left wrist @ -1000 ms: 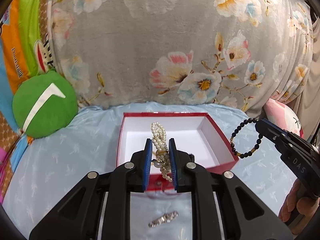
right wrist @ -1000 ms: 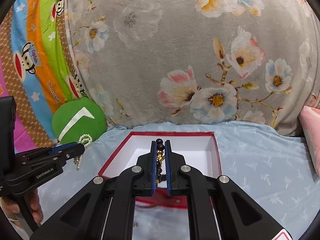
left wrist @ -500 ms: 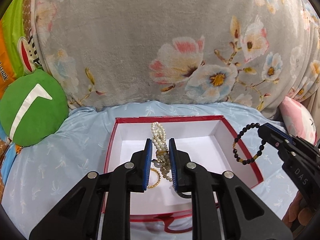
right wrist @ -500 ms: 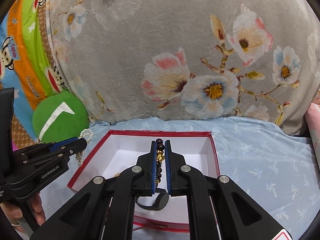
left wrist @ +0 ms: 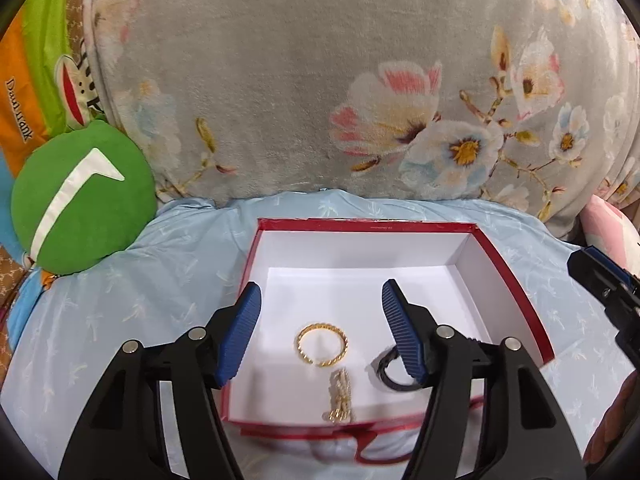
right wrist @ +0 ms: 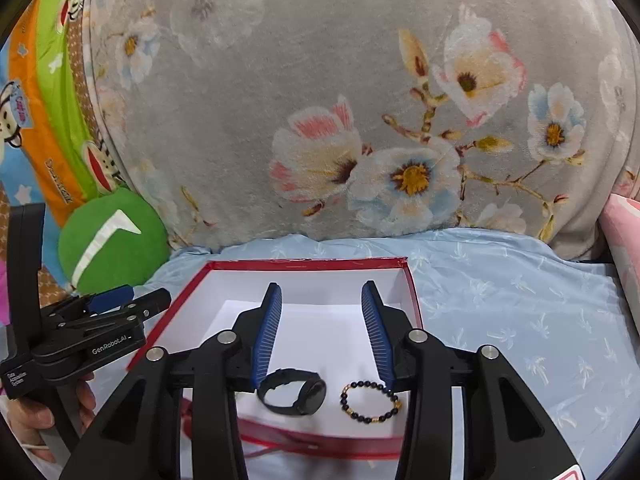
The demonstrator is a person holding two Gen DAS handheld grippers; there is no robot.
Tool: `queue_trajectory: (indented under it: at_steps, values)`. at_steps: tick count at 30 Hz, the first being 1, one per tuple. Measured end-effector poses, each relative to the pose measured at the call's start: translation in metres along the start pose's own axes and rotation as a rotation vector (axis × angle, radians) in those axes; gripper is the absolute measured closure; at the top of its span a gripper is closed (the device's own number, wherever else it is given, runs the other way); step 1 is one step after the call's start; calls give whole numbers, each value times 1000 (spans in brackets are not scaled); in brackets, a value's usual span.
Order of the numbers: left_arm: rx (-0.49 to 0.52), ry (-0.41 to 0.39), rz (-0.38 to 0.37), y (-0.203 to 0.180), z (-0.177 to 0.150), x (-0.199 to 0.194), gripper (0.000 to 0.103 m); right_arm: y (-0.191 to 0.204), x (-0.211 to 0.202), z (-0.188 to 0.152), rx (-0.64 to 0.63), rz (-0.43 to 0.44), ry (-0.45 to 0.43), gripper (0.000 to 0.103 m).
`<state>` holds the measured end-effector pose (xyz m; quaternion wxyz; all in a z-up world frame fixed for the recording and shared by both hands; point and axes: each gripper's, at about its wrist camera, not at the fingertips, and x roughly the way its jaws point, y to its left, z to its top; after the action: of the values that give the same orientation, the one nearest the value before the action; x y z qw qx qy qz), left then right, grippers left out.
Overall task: Organize jewelry
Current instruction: 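Open both grippers over the red box, dropping the necklace and bracelet inside, then move both grippers back over the remaining rings and earrings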
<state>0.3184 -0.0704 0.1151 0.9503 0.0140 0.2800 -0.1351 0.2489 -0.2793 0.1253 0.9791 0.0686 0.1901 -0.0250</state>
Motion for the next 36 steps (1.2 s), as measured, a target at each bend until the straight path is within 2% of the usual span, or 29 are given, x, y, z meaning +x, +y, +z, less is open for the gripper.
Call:
queue_trajectory:
  at_steps: [3, 7, 14, 21, 28, 36]
  values:
    - [-11, 0, -15, 9, -9, -28, 42, 1, -29, -5, 0, 8, -10, 56]
    - [-32, 1, -36, 22, -26, -66, 33, 3, -64, -19, -2, 18, -2, 55]
    - [-53, 51, -58, 40, -70, -108, 33, 2, -113, -62, 17, -7, 39, 51]
    - [-35, 143, -48, 39, -124, -111, 33, -14, -129, -115, 97, -26, 138, 51]
    - [-61, 242, -66, 37, -170, -102, 33, -29, -130, -162, 101, -103, 244, 51]
    - [-85, 305, -44, 42, -192, -91, 33, -43, -128, -197, 130, -132, 318, 51]
